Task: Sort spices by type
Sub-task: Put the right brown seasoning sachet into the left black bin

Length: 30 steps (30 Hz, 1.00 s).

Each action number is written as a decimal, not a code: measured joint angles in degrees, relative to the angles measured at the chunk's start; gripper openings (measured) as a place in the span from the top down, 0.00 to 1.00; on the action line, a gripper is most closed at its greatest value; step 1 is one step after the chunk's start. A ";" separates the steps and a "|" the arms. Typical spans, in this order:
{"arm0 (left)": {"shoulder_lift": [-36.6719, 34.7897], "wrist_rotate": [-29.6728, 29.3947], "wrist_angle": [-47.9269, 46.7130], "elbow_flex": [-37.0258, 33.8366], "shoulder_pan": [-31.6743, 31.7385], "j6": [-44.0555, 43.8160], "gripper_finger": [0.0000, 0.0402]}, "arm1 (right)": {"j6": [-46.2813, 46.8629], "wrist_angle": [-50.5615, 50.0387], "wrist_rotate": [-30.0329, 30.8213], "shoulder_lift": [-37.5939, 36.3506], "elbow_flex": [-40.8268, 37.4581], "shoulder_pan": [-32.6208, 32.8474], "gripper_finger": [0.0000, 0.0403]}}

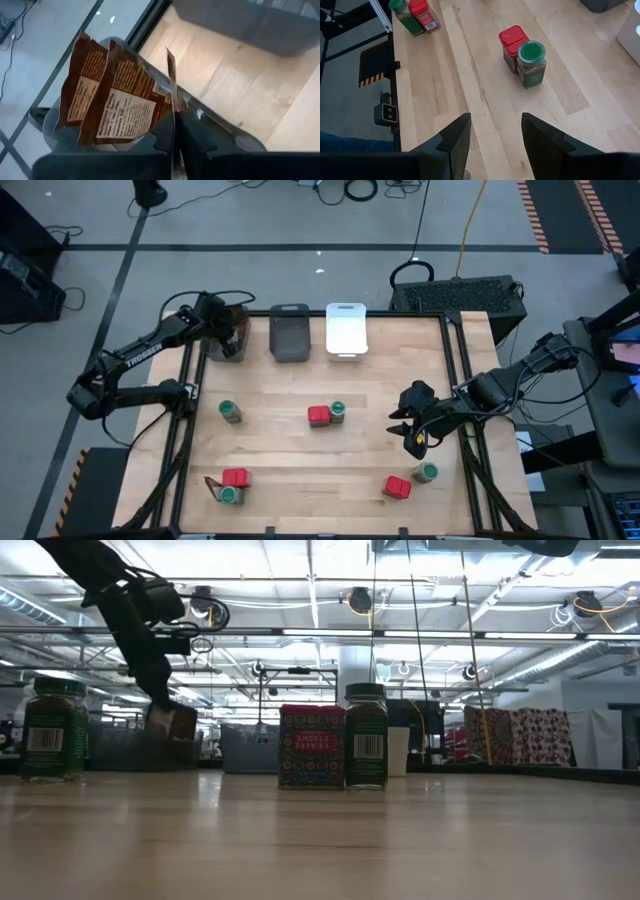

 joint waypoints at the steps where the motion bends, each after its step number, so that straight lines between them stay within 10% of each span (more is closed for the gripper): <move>1: 0.00 -0.09 -0.23 0.00 0.00 0.00 0.90 | -0.06 0.02 0.00 0.00 0.00 0.00 0.60; 16: -0.02 -0.31 -5.42 3.27 0.00 -3.60 0.57 | -2.39 -0.02 0.31 -0.02 0.00 -0.04 0.60; 30: 2.16 -0.33 -6.86 4.09 0.00 -21.64 0.55 | -6.25 -0.04 0.63 -0.02 0.00 -1.18 0.60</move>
